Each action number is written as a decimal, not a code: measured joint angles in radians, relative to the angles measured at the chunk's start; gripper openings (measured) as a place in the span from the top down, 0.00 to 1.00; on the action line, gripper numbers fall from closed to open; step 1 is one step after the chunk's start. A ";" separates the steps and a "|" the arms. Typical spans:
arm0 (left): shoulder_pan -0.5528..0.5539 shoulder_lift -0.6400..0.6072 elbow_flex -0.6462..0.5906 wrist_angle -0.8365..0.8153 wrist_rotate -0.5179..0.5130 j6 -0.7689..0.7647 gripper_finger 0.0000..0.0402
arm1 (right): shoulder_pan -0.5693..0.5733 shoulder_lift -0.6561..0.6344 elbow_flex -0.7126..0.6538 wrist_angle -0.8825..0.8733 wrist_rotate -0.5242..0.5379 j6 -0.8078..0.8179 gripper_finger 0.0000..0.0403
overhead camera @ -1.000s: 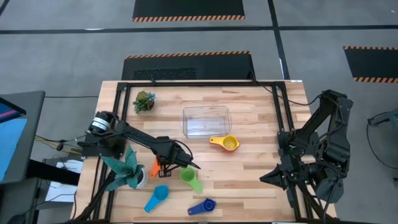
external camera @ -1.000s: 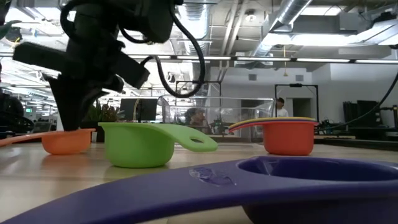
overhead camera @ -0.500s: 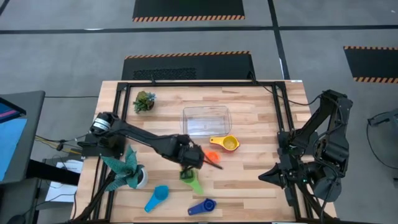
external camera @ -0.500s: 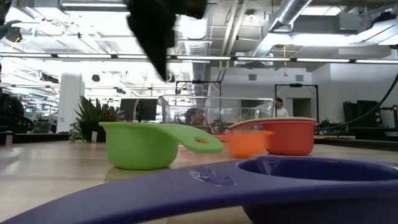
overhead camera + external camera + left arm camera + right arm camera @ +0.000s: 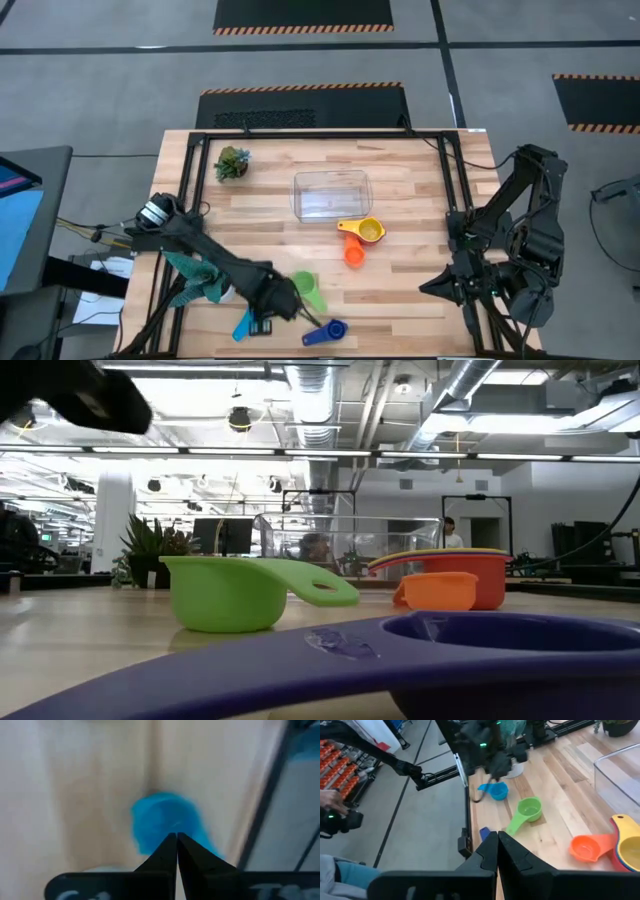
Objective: Nest measuring cups in basket
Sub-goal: Adjust the measuring cup on table, then stack the green measuring cup on top of the blue measuring cup
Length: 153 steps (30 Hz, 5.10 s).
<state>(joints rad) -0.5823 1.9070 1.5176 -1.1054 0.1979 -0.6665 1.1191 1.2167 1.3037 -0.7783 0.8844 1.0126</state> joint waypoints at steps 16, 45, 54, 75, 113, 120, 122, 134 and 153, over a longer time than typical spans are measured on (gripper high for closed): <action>-0.013 0.188 -0.001 0.047 -0.050 0.060 1.00 | -0.009 0.000 0.000 0.009 -0.001 0.007 0.93; 0.123 0.184 0.305 0.128 -0.124 0.344 1.00 | -0.010 0.000 0.000 0.052 0.005 -0.045 0.93; 0.127 0.314 0.303 0.553 -0.131 0.393 1.00 | -0.072 0.000 0.000 0.057 0.006 -0.066 0.93; 0.095 0.390 0.301 0.604 -0.051 0.419 1.00 | -0.079 0.000 0.000 0.088 0.000 -0.042 0.93; 0.125 0.396 0.298 0.615 0.077 0.538 1.00 | -0.079 0.000 0.000 0.062 -0.003 -0.045 0.93; 0.133 0.468 0.305 0.690 0.121 0.495 1.00 | -0.079 0.000 0.000 0.064 -0.004 -0.034 0.93; 0.140 0.468 0.306 0.706 0.111 0.509 1.00 | -0.077 0.000 0.000 0.065 -0.005 -0.033 0.93; 0.282 0.468 0.330 0.771 -0.071 0.692 1.00 | -0.081 0.000 0.000 0.066 -0.022 -0.018 0.93; 0.178 0.453 0.837 -0.233 -0.217 0.491 1.00 | -0.079 0.000 0.000 -0.079 -0.128 -0.017 0.93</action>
<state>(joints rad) -0.4046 2.3597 2.3547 -1.3383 -0.0188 -0.1755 1.0401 1.2167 1.3037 -0.8572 0.7563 0.9960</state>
